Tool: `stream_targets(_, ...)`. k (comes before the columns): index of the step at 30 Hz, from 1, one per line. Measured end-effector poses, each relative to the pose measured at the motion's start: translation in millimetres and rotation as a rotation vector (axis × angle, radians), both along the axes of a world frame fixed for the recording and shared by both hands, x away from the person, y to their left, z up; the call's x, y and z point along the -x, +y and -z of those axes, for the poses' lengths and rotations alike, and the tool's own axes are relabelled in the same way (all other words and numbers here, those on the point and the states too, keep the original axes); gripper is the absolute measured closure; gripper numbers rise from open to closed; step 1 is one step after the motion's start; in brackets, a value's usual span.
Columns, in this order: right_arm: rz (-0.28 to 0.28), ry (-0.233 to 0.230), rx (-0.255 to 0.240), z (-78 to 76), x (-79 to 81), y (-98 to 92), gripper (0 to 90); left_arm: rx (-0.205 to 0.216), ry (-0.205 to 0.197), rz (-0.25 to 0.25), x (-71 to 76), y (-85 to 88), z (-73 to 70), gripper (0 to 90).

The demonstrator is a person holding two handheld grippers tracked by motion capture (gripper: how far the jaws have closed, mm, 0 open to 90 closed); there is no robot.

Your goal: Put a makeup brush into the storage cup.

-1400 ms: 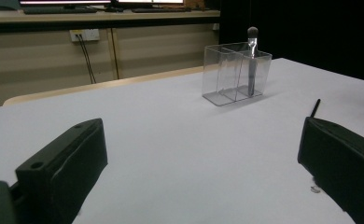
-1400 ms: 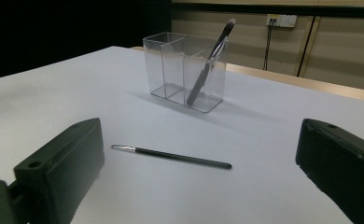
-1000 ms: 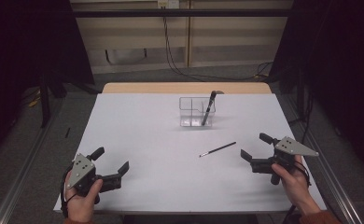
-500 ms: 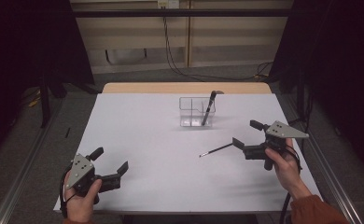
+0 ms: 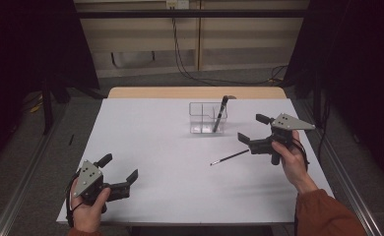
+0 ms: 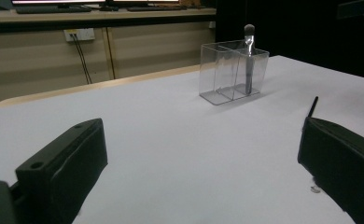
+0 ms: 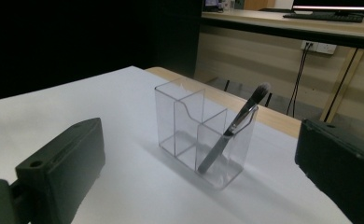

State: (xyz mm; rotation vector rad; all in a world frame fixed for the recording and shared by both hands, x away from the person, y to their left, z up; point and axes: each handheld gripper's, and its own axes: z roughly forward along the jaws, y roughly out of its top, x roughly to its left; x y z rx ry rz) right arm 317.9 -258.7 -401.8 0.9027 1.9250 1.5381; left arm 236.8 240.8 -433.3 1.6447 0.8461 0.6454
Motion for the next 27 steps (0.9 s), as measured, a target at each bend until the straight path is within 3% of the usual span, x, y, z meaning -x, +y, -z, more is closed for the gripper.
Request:
stream_targets(2,-0.006,-0.001,0.022,-1.2,-5.1,3.0,0.7,-0.002,0.001,0.002,-1.2,-0.2,0.1,1.3)
stream_targets(12,-0.038,0.038,0.031,-3.2,-28.1,20.2,1.2,-0.002,0.000,0.012,-2.3,-1.9,-0.5,1.3)
stream_targets(16,-0.093,0.091,0.071,-4.9,-34.2,25.4,0.0,0.002,0.003,0.016,-3.2,-1.8,0.4,1.3)
stream_targets(21,-0.087,0.107,0.102,-5.6,-40.6,26.3,0.9,0.002,0.001,0.014,-3.2,-0.8,0.4,1.3)
stream_targets(27,-0.116,0.162,0.159,-6.6,-46.1,28.7,0.3,0.001,0.002,0.013,-2.6,-0.8,0.2,1.3)
